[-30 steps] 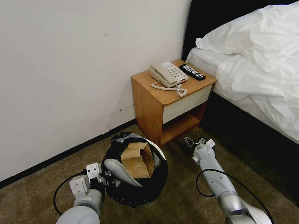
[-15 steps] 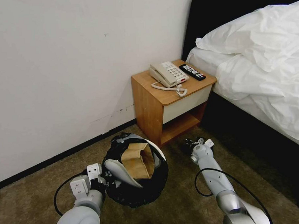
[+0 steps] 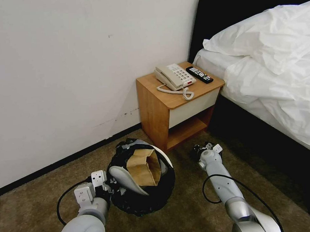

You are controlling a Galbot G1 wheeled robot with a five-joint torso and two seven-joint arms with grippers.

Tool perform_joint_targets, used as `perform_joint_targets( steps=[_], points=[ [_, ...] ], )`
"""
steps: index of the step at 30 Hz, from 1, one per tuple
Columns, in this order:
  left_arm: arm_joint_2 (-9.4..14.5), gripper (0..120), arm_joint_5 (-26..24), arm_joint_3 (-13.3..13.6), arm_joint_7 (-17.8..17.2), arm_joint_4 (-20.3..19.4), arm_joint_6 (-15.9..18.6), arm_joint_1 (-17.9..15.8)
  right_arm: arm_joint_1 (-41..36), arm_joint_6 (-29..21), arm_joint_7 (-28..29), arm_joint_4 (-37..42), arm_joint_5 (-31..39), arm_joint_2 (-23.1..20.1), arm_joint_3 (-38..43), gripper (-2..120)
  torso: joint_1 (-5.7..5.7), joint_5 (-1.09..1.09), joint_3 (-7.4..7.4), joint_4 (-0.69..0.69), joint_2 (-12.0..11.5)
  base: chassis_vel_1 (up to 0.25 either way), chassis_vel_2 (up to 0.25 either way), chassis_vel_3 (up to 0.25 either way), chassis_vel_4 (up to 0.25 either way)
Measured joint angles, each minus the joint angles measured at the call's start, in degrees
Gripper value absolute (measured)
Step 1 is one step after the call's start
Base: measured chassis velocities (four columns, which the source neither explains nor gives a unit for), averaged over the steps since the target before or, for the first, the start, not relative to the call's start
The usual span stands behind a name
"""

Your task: Pick up the trash bin, then pick up the garbage from the floor and place it into the trash bin.

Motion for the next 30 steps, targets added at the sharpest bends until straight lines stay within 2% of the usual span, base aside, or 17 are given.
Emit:
perform_joint_targets(
  steps=[17, 19, 21, 22, 23, 25, 28, 30],
  points=[
    [-0.33, 0, 0.76, 0.02, 0.26, -0.02, -0.16, 0.32, -2.10, -0.49, 1.01, 3.15, 0.29, -1.19, -0.66, 1, 0.00, 0.00, 0.00, 0.00, 0.00, 0.000, 0.000, 0.000, 0.000],
    [-0.41, 0, 0.97, 0.03, 0.36, -0.07, -0.20, 0.44, -3.24, -0.96, 1.66, 5.03, 0.58, -1.83, -1.11, 11, 0.00, 0.00, 0.00, 0.00, 0.00, 0.000, 0.000, 0.000, 0.000],
    [-0.44, 0, 1.07, 0.03, 0.40, -0.09, -0.22, 0.49, -3.93, -1.21, 2.09, 6.20, 0.76, -2.20, -1.37, 14, 0.00, 0.00, 0.00, 0.00, 0.00, 0.000, 0.000, 0.000, 0.000],
    [-0.47, 0, 1.19, 0.03, 0.47, -0.20, -0.24, 0.57, -5.23, -1.73, 2.79, 8.22, 1.12, -2.97, -2.02, 23, 0.00, 0.01, 0.00, 0.01, 0.00, 0.000, 0.000, 0.000, 0.000],
    [-0.47, 0, 1.19, 0.03, 0.47, -0.20, -0.24, 0.57, -5.23, -1.73, 2.79, 8.22, 1.12, -2.97, -2.02, 23, 0.00, 0.01, 0.00, 0.01, 0.00, 0.000, 0.000, 0.000, 0.000],
    [-0.54, 0, 1.36, -0.03, 0.56, -0.30, -0.30, 0.62, -8.13, -2.46, 3.55, 11.81, 1.69, -4.79, -3.53, 33, 0.00, 0.00, 0.00, 0.00, 0.00, 0.000, 0.000, 0.000, 0.000],
    [-0.57, 0, 1.52, -0.06, 0.66, -0.32, -0.33, 0.66, -10.05, -2.89, 3.86, 13.86, 2.01, -5.97, -4.43, 38, 0.00, 0.01, 0.00, -0.02, 0.00, 0.000, 0.000, 0.000, 0.000],
    [-0.71, 0, 1.83, -0.08, 0.81, -0.37, -0.36, 0.69, -13.64, -3.74, 4.60, 17.98, 2.66, -8.21, -6.08, 49, 0.00, 0.01, 0.00, -0.02, 0.00, 0.000, 0.000, 0.000, 0.000]
  ],
)
